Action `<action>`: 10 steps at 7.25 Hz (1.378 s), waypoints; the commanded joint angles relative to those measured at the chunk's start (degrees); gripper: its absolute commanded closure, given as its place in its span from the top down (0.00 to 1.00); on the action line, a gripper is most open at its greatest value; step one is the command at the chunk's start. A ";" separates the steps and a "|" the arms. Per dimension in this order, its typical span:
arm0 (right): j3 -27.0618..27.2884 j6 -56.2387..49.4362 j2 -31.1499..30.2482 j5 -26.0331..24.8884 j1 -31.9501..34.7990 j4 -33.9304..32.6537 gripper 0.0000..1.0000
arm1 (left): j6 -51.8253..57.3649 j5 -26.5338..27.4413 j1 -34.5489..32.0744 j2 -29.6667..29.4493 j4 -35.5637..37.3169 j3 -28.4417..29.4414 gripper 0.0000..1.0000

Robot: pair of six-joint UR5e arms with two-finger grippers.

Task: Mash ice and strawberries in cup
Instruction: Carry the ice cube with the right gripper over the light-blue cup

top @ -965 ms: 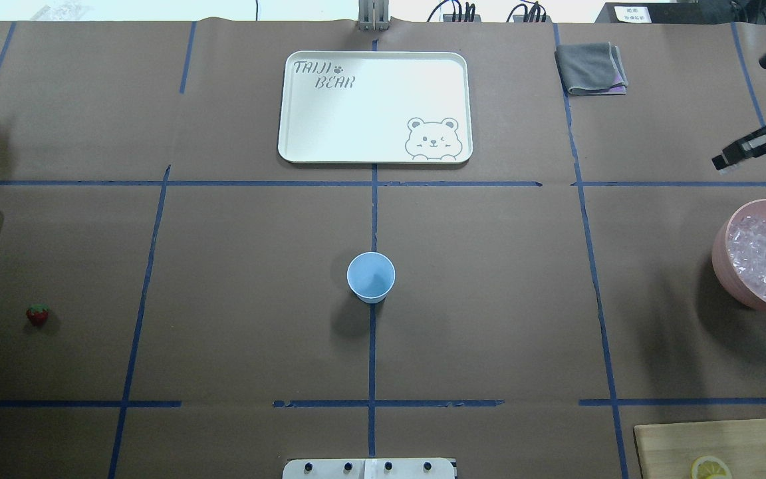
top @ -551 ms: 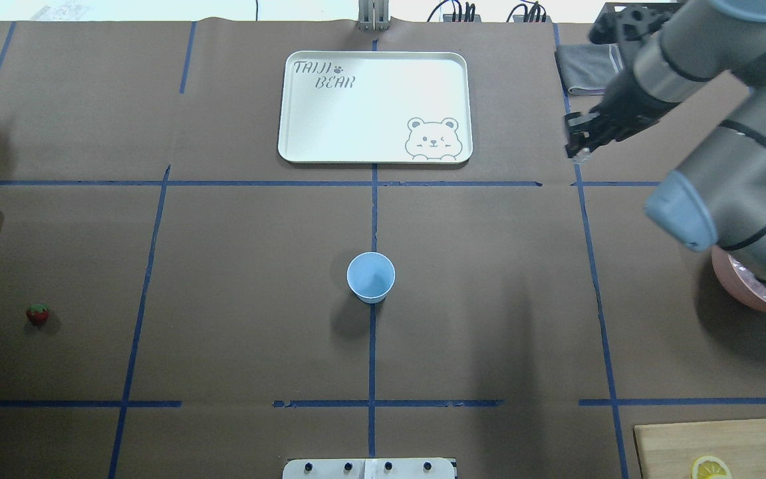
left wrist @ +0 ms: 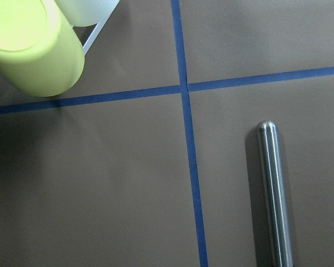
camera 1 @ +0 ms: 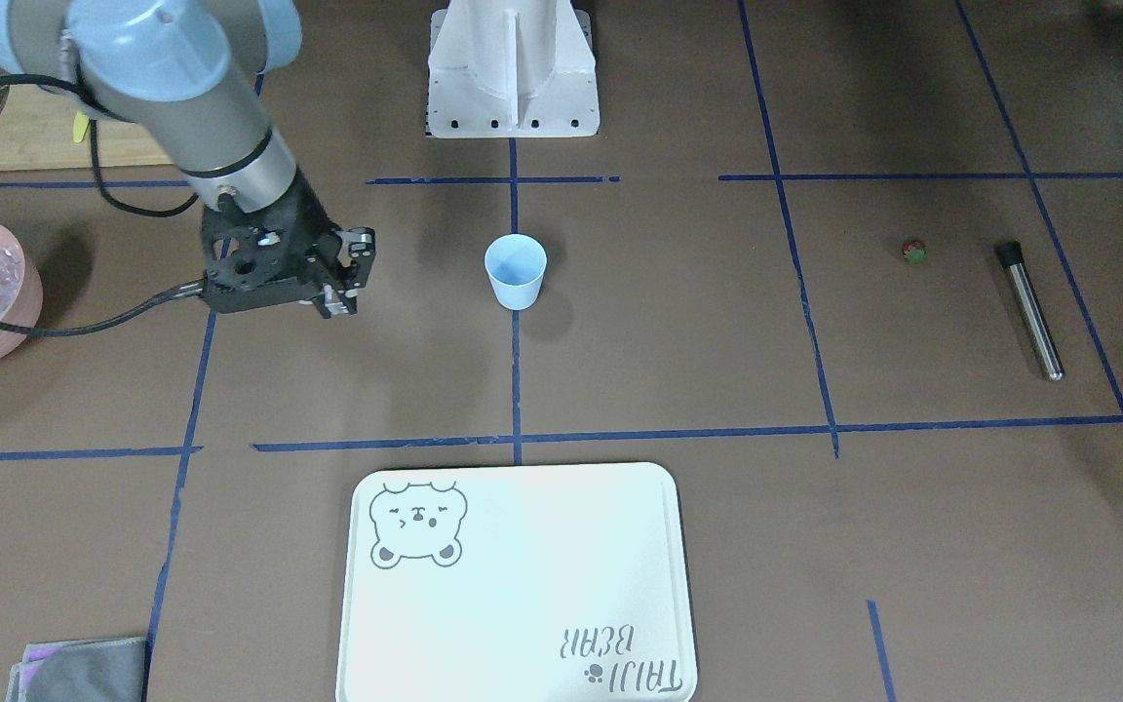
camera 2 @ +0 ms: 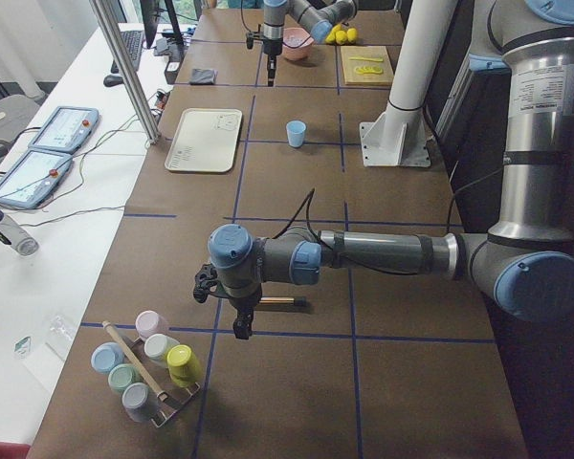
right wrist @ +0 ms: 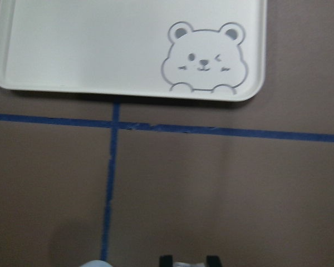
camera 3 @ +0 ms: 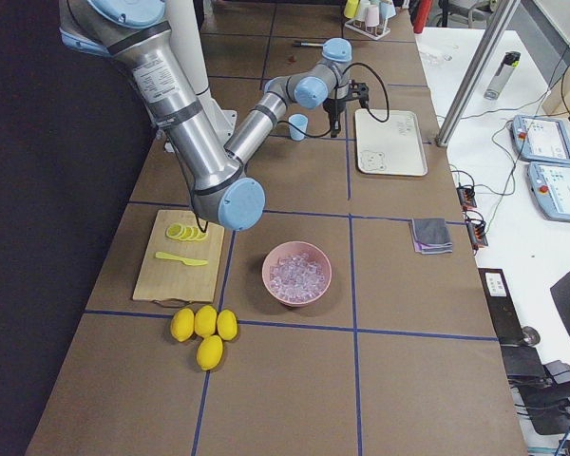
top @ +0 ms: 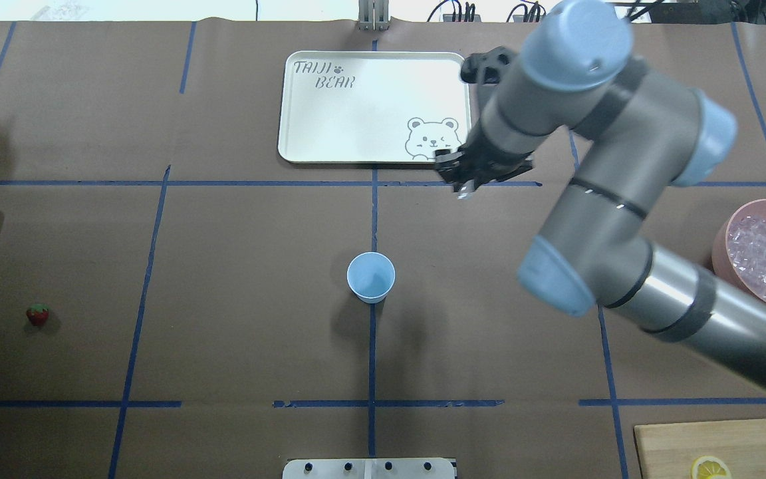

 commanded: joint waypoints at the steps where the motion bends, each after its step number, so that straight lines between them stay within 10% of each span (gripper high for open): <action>1: -8.89 8.97 10.12 -6.64 -7.40 -0.01 0.03 | 0.00 0.00 0.64 0.00 -0.04 0.00 1.00; 9: -11.39 10.67 10.16 -8.32 -12.16 -3.79 0.17 | 0.00 -0.09 2.49 0.00 0.04 -0.09 1.00; 10: -11.31 10.76 9.47 -8.50 -12.86 -3.70 0.68 | 0.00 -0.09 2.49 0.00 0.04 0.00 1.00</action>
